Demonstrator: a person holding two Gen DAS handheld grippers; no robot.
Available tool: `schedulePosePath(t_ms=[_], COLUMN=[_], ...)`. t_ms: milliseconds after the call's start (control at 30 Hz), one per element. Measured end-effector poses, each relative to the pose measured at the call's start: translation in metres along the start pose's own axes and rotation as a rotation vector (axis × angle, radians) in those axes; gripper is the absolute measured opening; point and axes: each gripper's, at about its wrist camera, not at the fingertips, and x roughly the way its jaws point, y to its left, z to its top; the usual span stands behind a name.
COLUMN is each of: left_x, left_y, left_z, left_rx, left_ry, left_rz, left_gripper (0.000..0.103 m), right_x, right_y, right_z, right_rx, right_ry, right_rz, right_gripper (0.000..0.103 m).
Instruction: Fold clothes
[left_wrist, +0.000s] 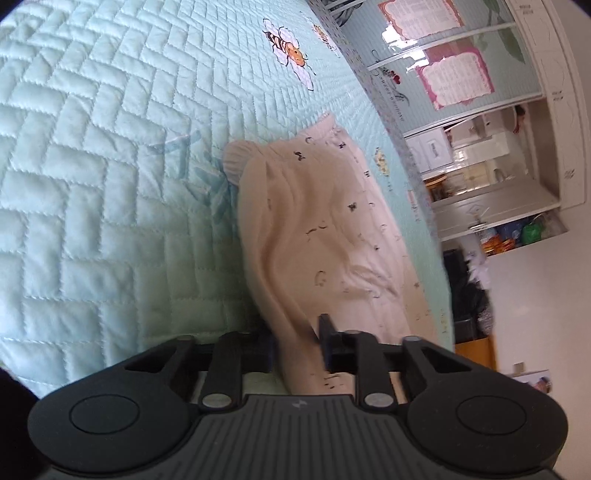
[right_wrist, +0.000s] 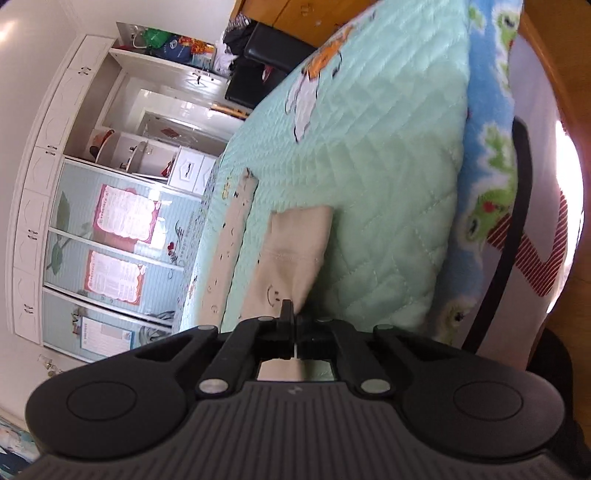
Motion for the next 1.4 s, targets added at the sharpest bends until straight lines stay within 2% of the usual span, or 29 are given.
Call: schedulePosePath(t_ms=[200, 333, 400, 433, 500, 567, 633, 700, 733, 800, 933, 1000, 1133, 1400], left_x=[-0.018, -0.020, -0.020, -0.021, -0.024, -0.026, -0.023, -0.019, -0.017, -0.016, -0.016, -0.017, -0.015, -0.019], left_y=[-0.002, 0.003, 0.009, 0.013, 0.015, 0.015, 0.016, 0.016, 0.015, 0.013, 0.013, 0.012, 0.004, -0.001], left_z=[-0.009, -0.009, -0.008, -0.007, -0.003, 0.000, 0.004, 0.007, 0.007, 0.008, 0.006, 0.005, 0.005, 0.006], left_rx=[0.049, 0.024, -0.011, -0.032, -0.038, -0.031, -0.034, -0.035, -0.033, -0.026, -0.009, 0.005, 0.051, 0.050], left_ry=[-0.020, -0.023, -0.015, -0.012, -0.019, -0.029, -0.029, -0.029, -0.030, -0.035, -0.040, -0.043, -0.038, -0.047], left_rz=[0.024, 0.014, -0.010, -0.030, -0.042, -0.042, -0.038, -0.032, -0.028, -0.018, 0.001, 0.005, 0.020, 0.023], left_gripper=[0.004, 0.004, 0.010, 0.016, 0.025, 0.027, 0.027, 0.025, 0.024, 0.019, 0.005, 0.002, 0.001, 0.001], right_x=[-0.027, -0.021, -0.017, -0.015, -0.010, -0.007, -0.005, -0.001, 0.000, 0.001, -0.001, -0.002, -0.006, -0.004], right_y=[-0.004, -0.015, -0.018, -0.018, -0.016, -0.012, -0.003, 0.005, 0.008, 0.011, 0.010, 0.010, 0.012, 0.011], right_z=[0.010, 0.010, 0.006, 0.003, -0.001, -0.004, -0.007, -0.009, -0.010, -0.012, -0.012, -0.012, -0.014, -0.009], right_rx=[-0.007, 0.037, 0.052, 0.063, 0.063, 0.049, 0.003, -0.044, -0.065, -0.092, -0.096, -0.100, -0.114, -0.098], right_ry=[-0.090, -0.074, -0.058, -0.048, -0.029, -0.018, -0.009, 0.008, 0.013, 0.027, 0.035, 0.034, 0.011, -0.003], right_rz=[0.006, -0.002, 0.002, 0.011, 0.036, 0.056, 0.060, 0.060, 0.049, 0.017, -0.003, -0.005, 0.008, 0.003], right_gripper=[0.002, 0.005, 0.009, 0.013, 0.036, 0.047, 0.048, 0.046, 0.041, 0.004, 0.002, 0.002, 0.002, 0.001])
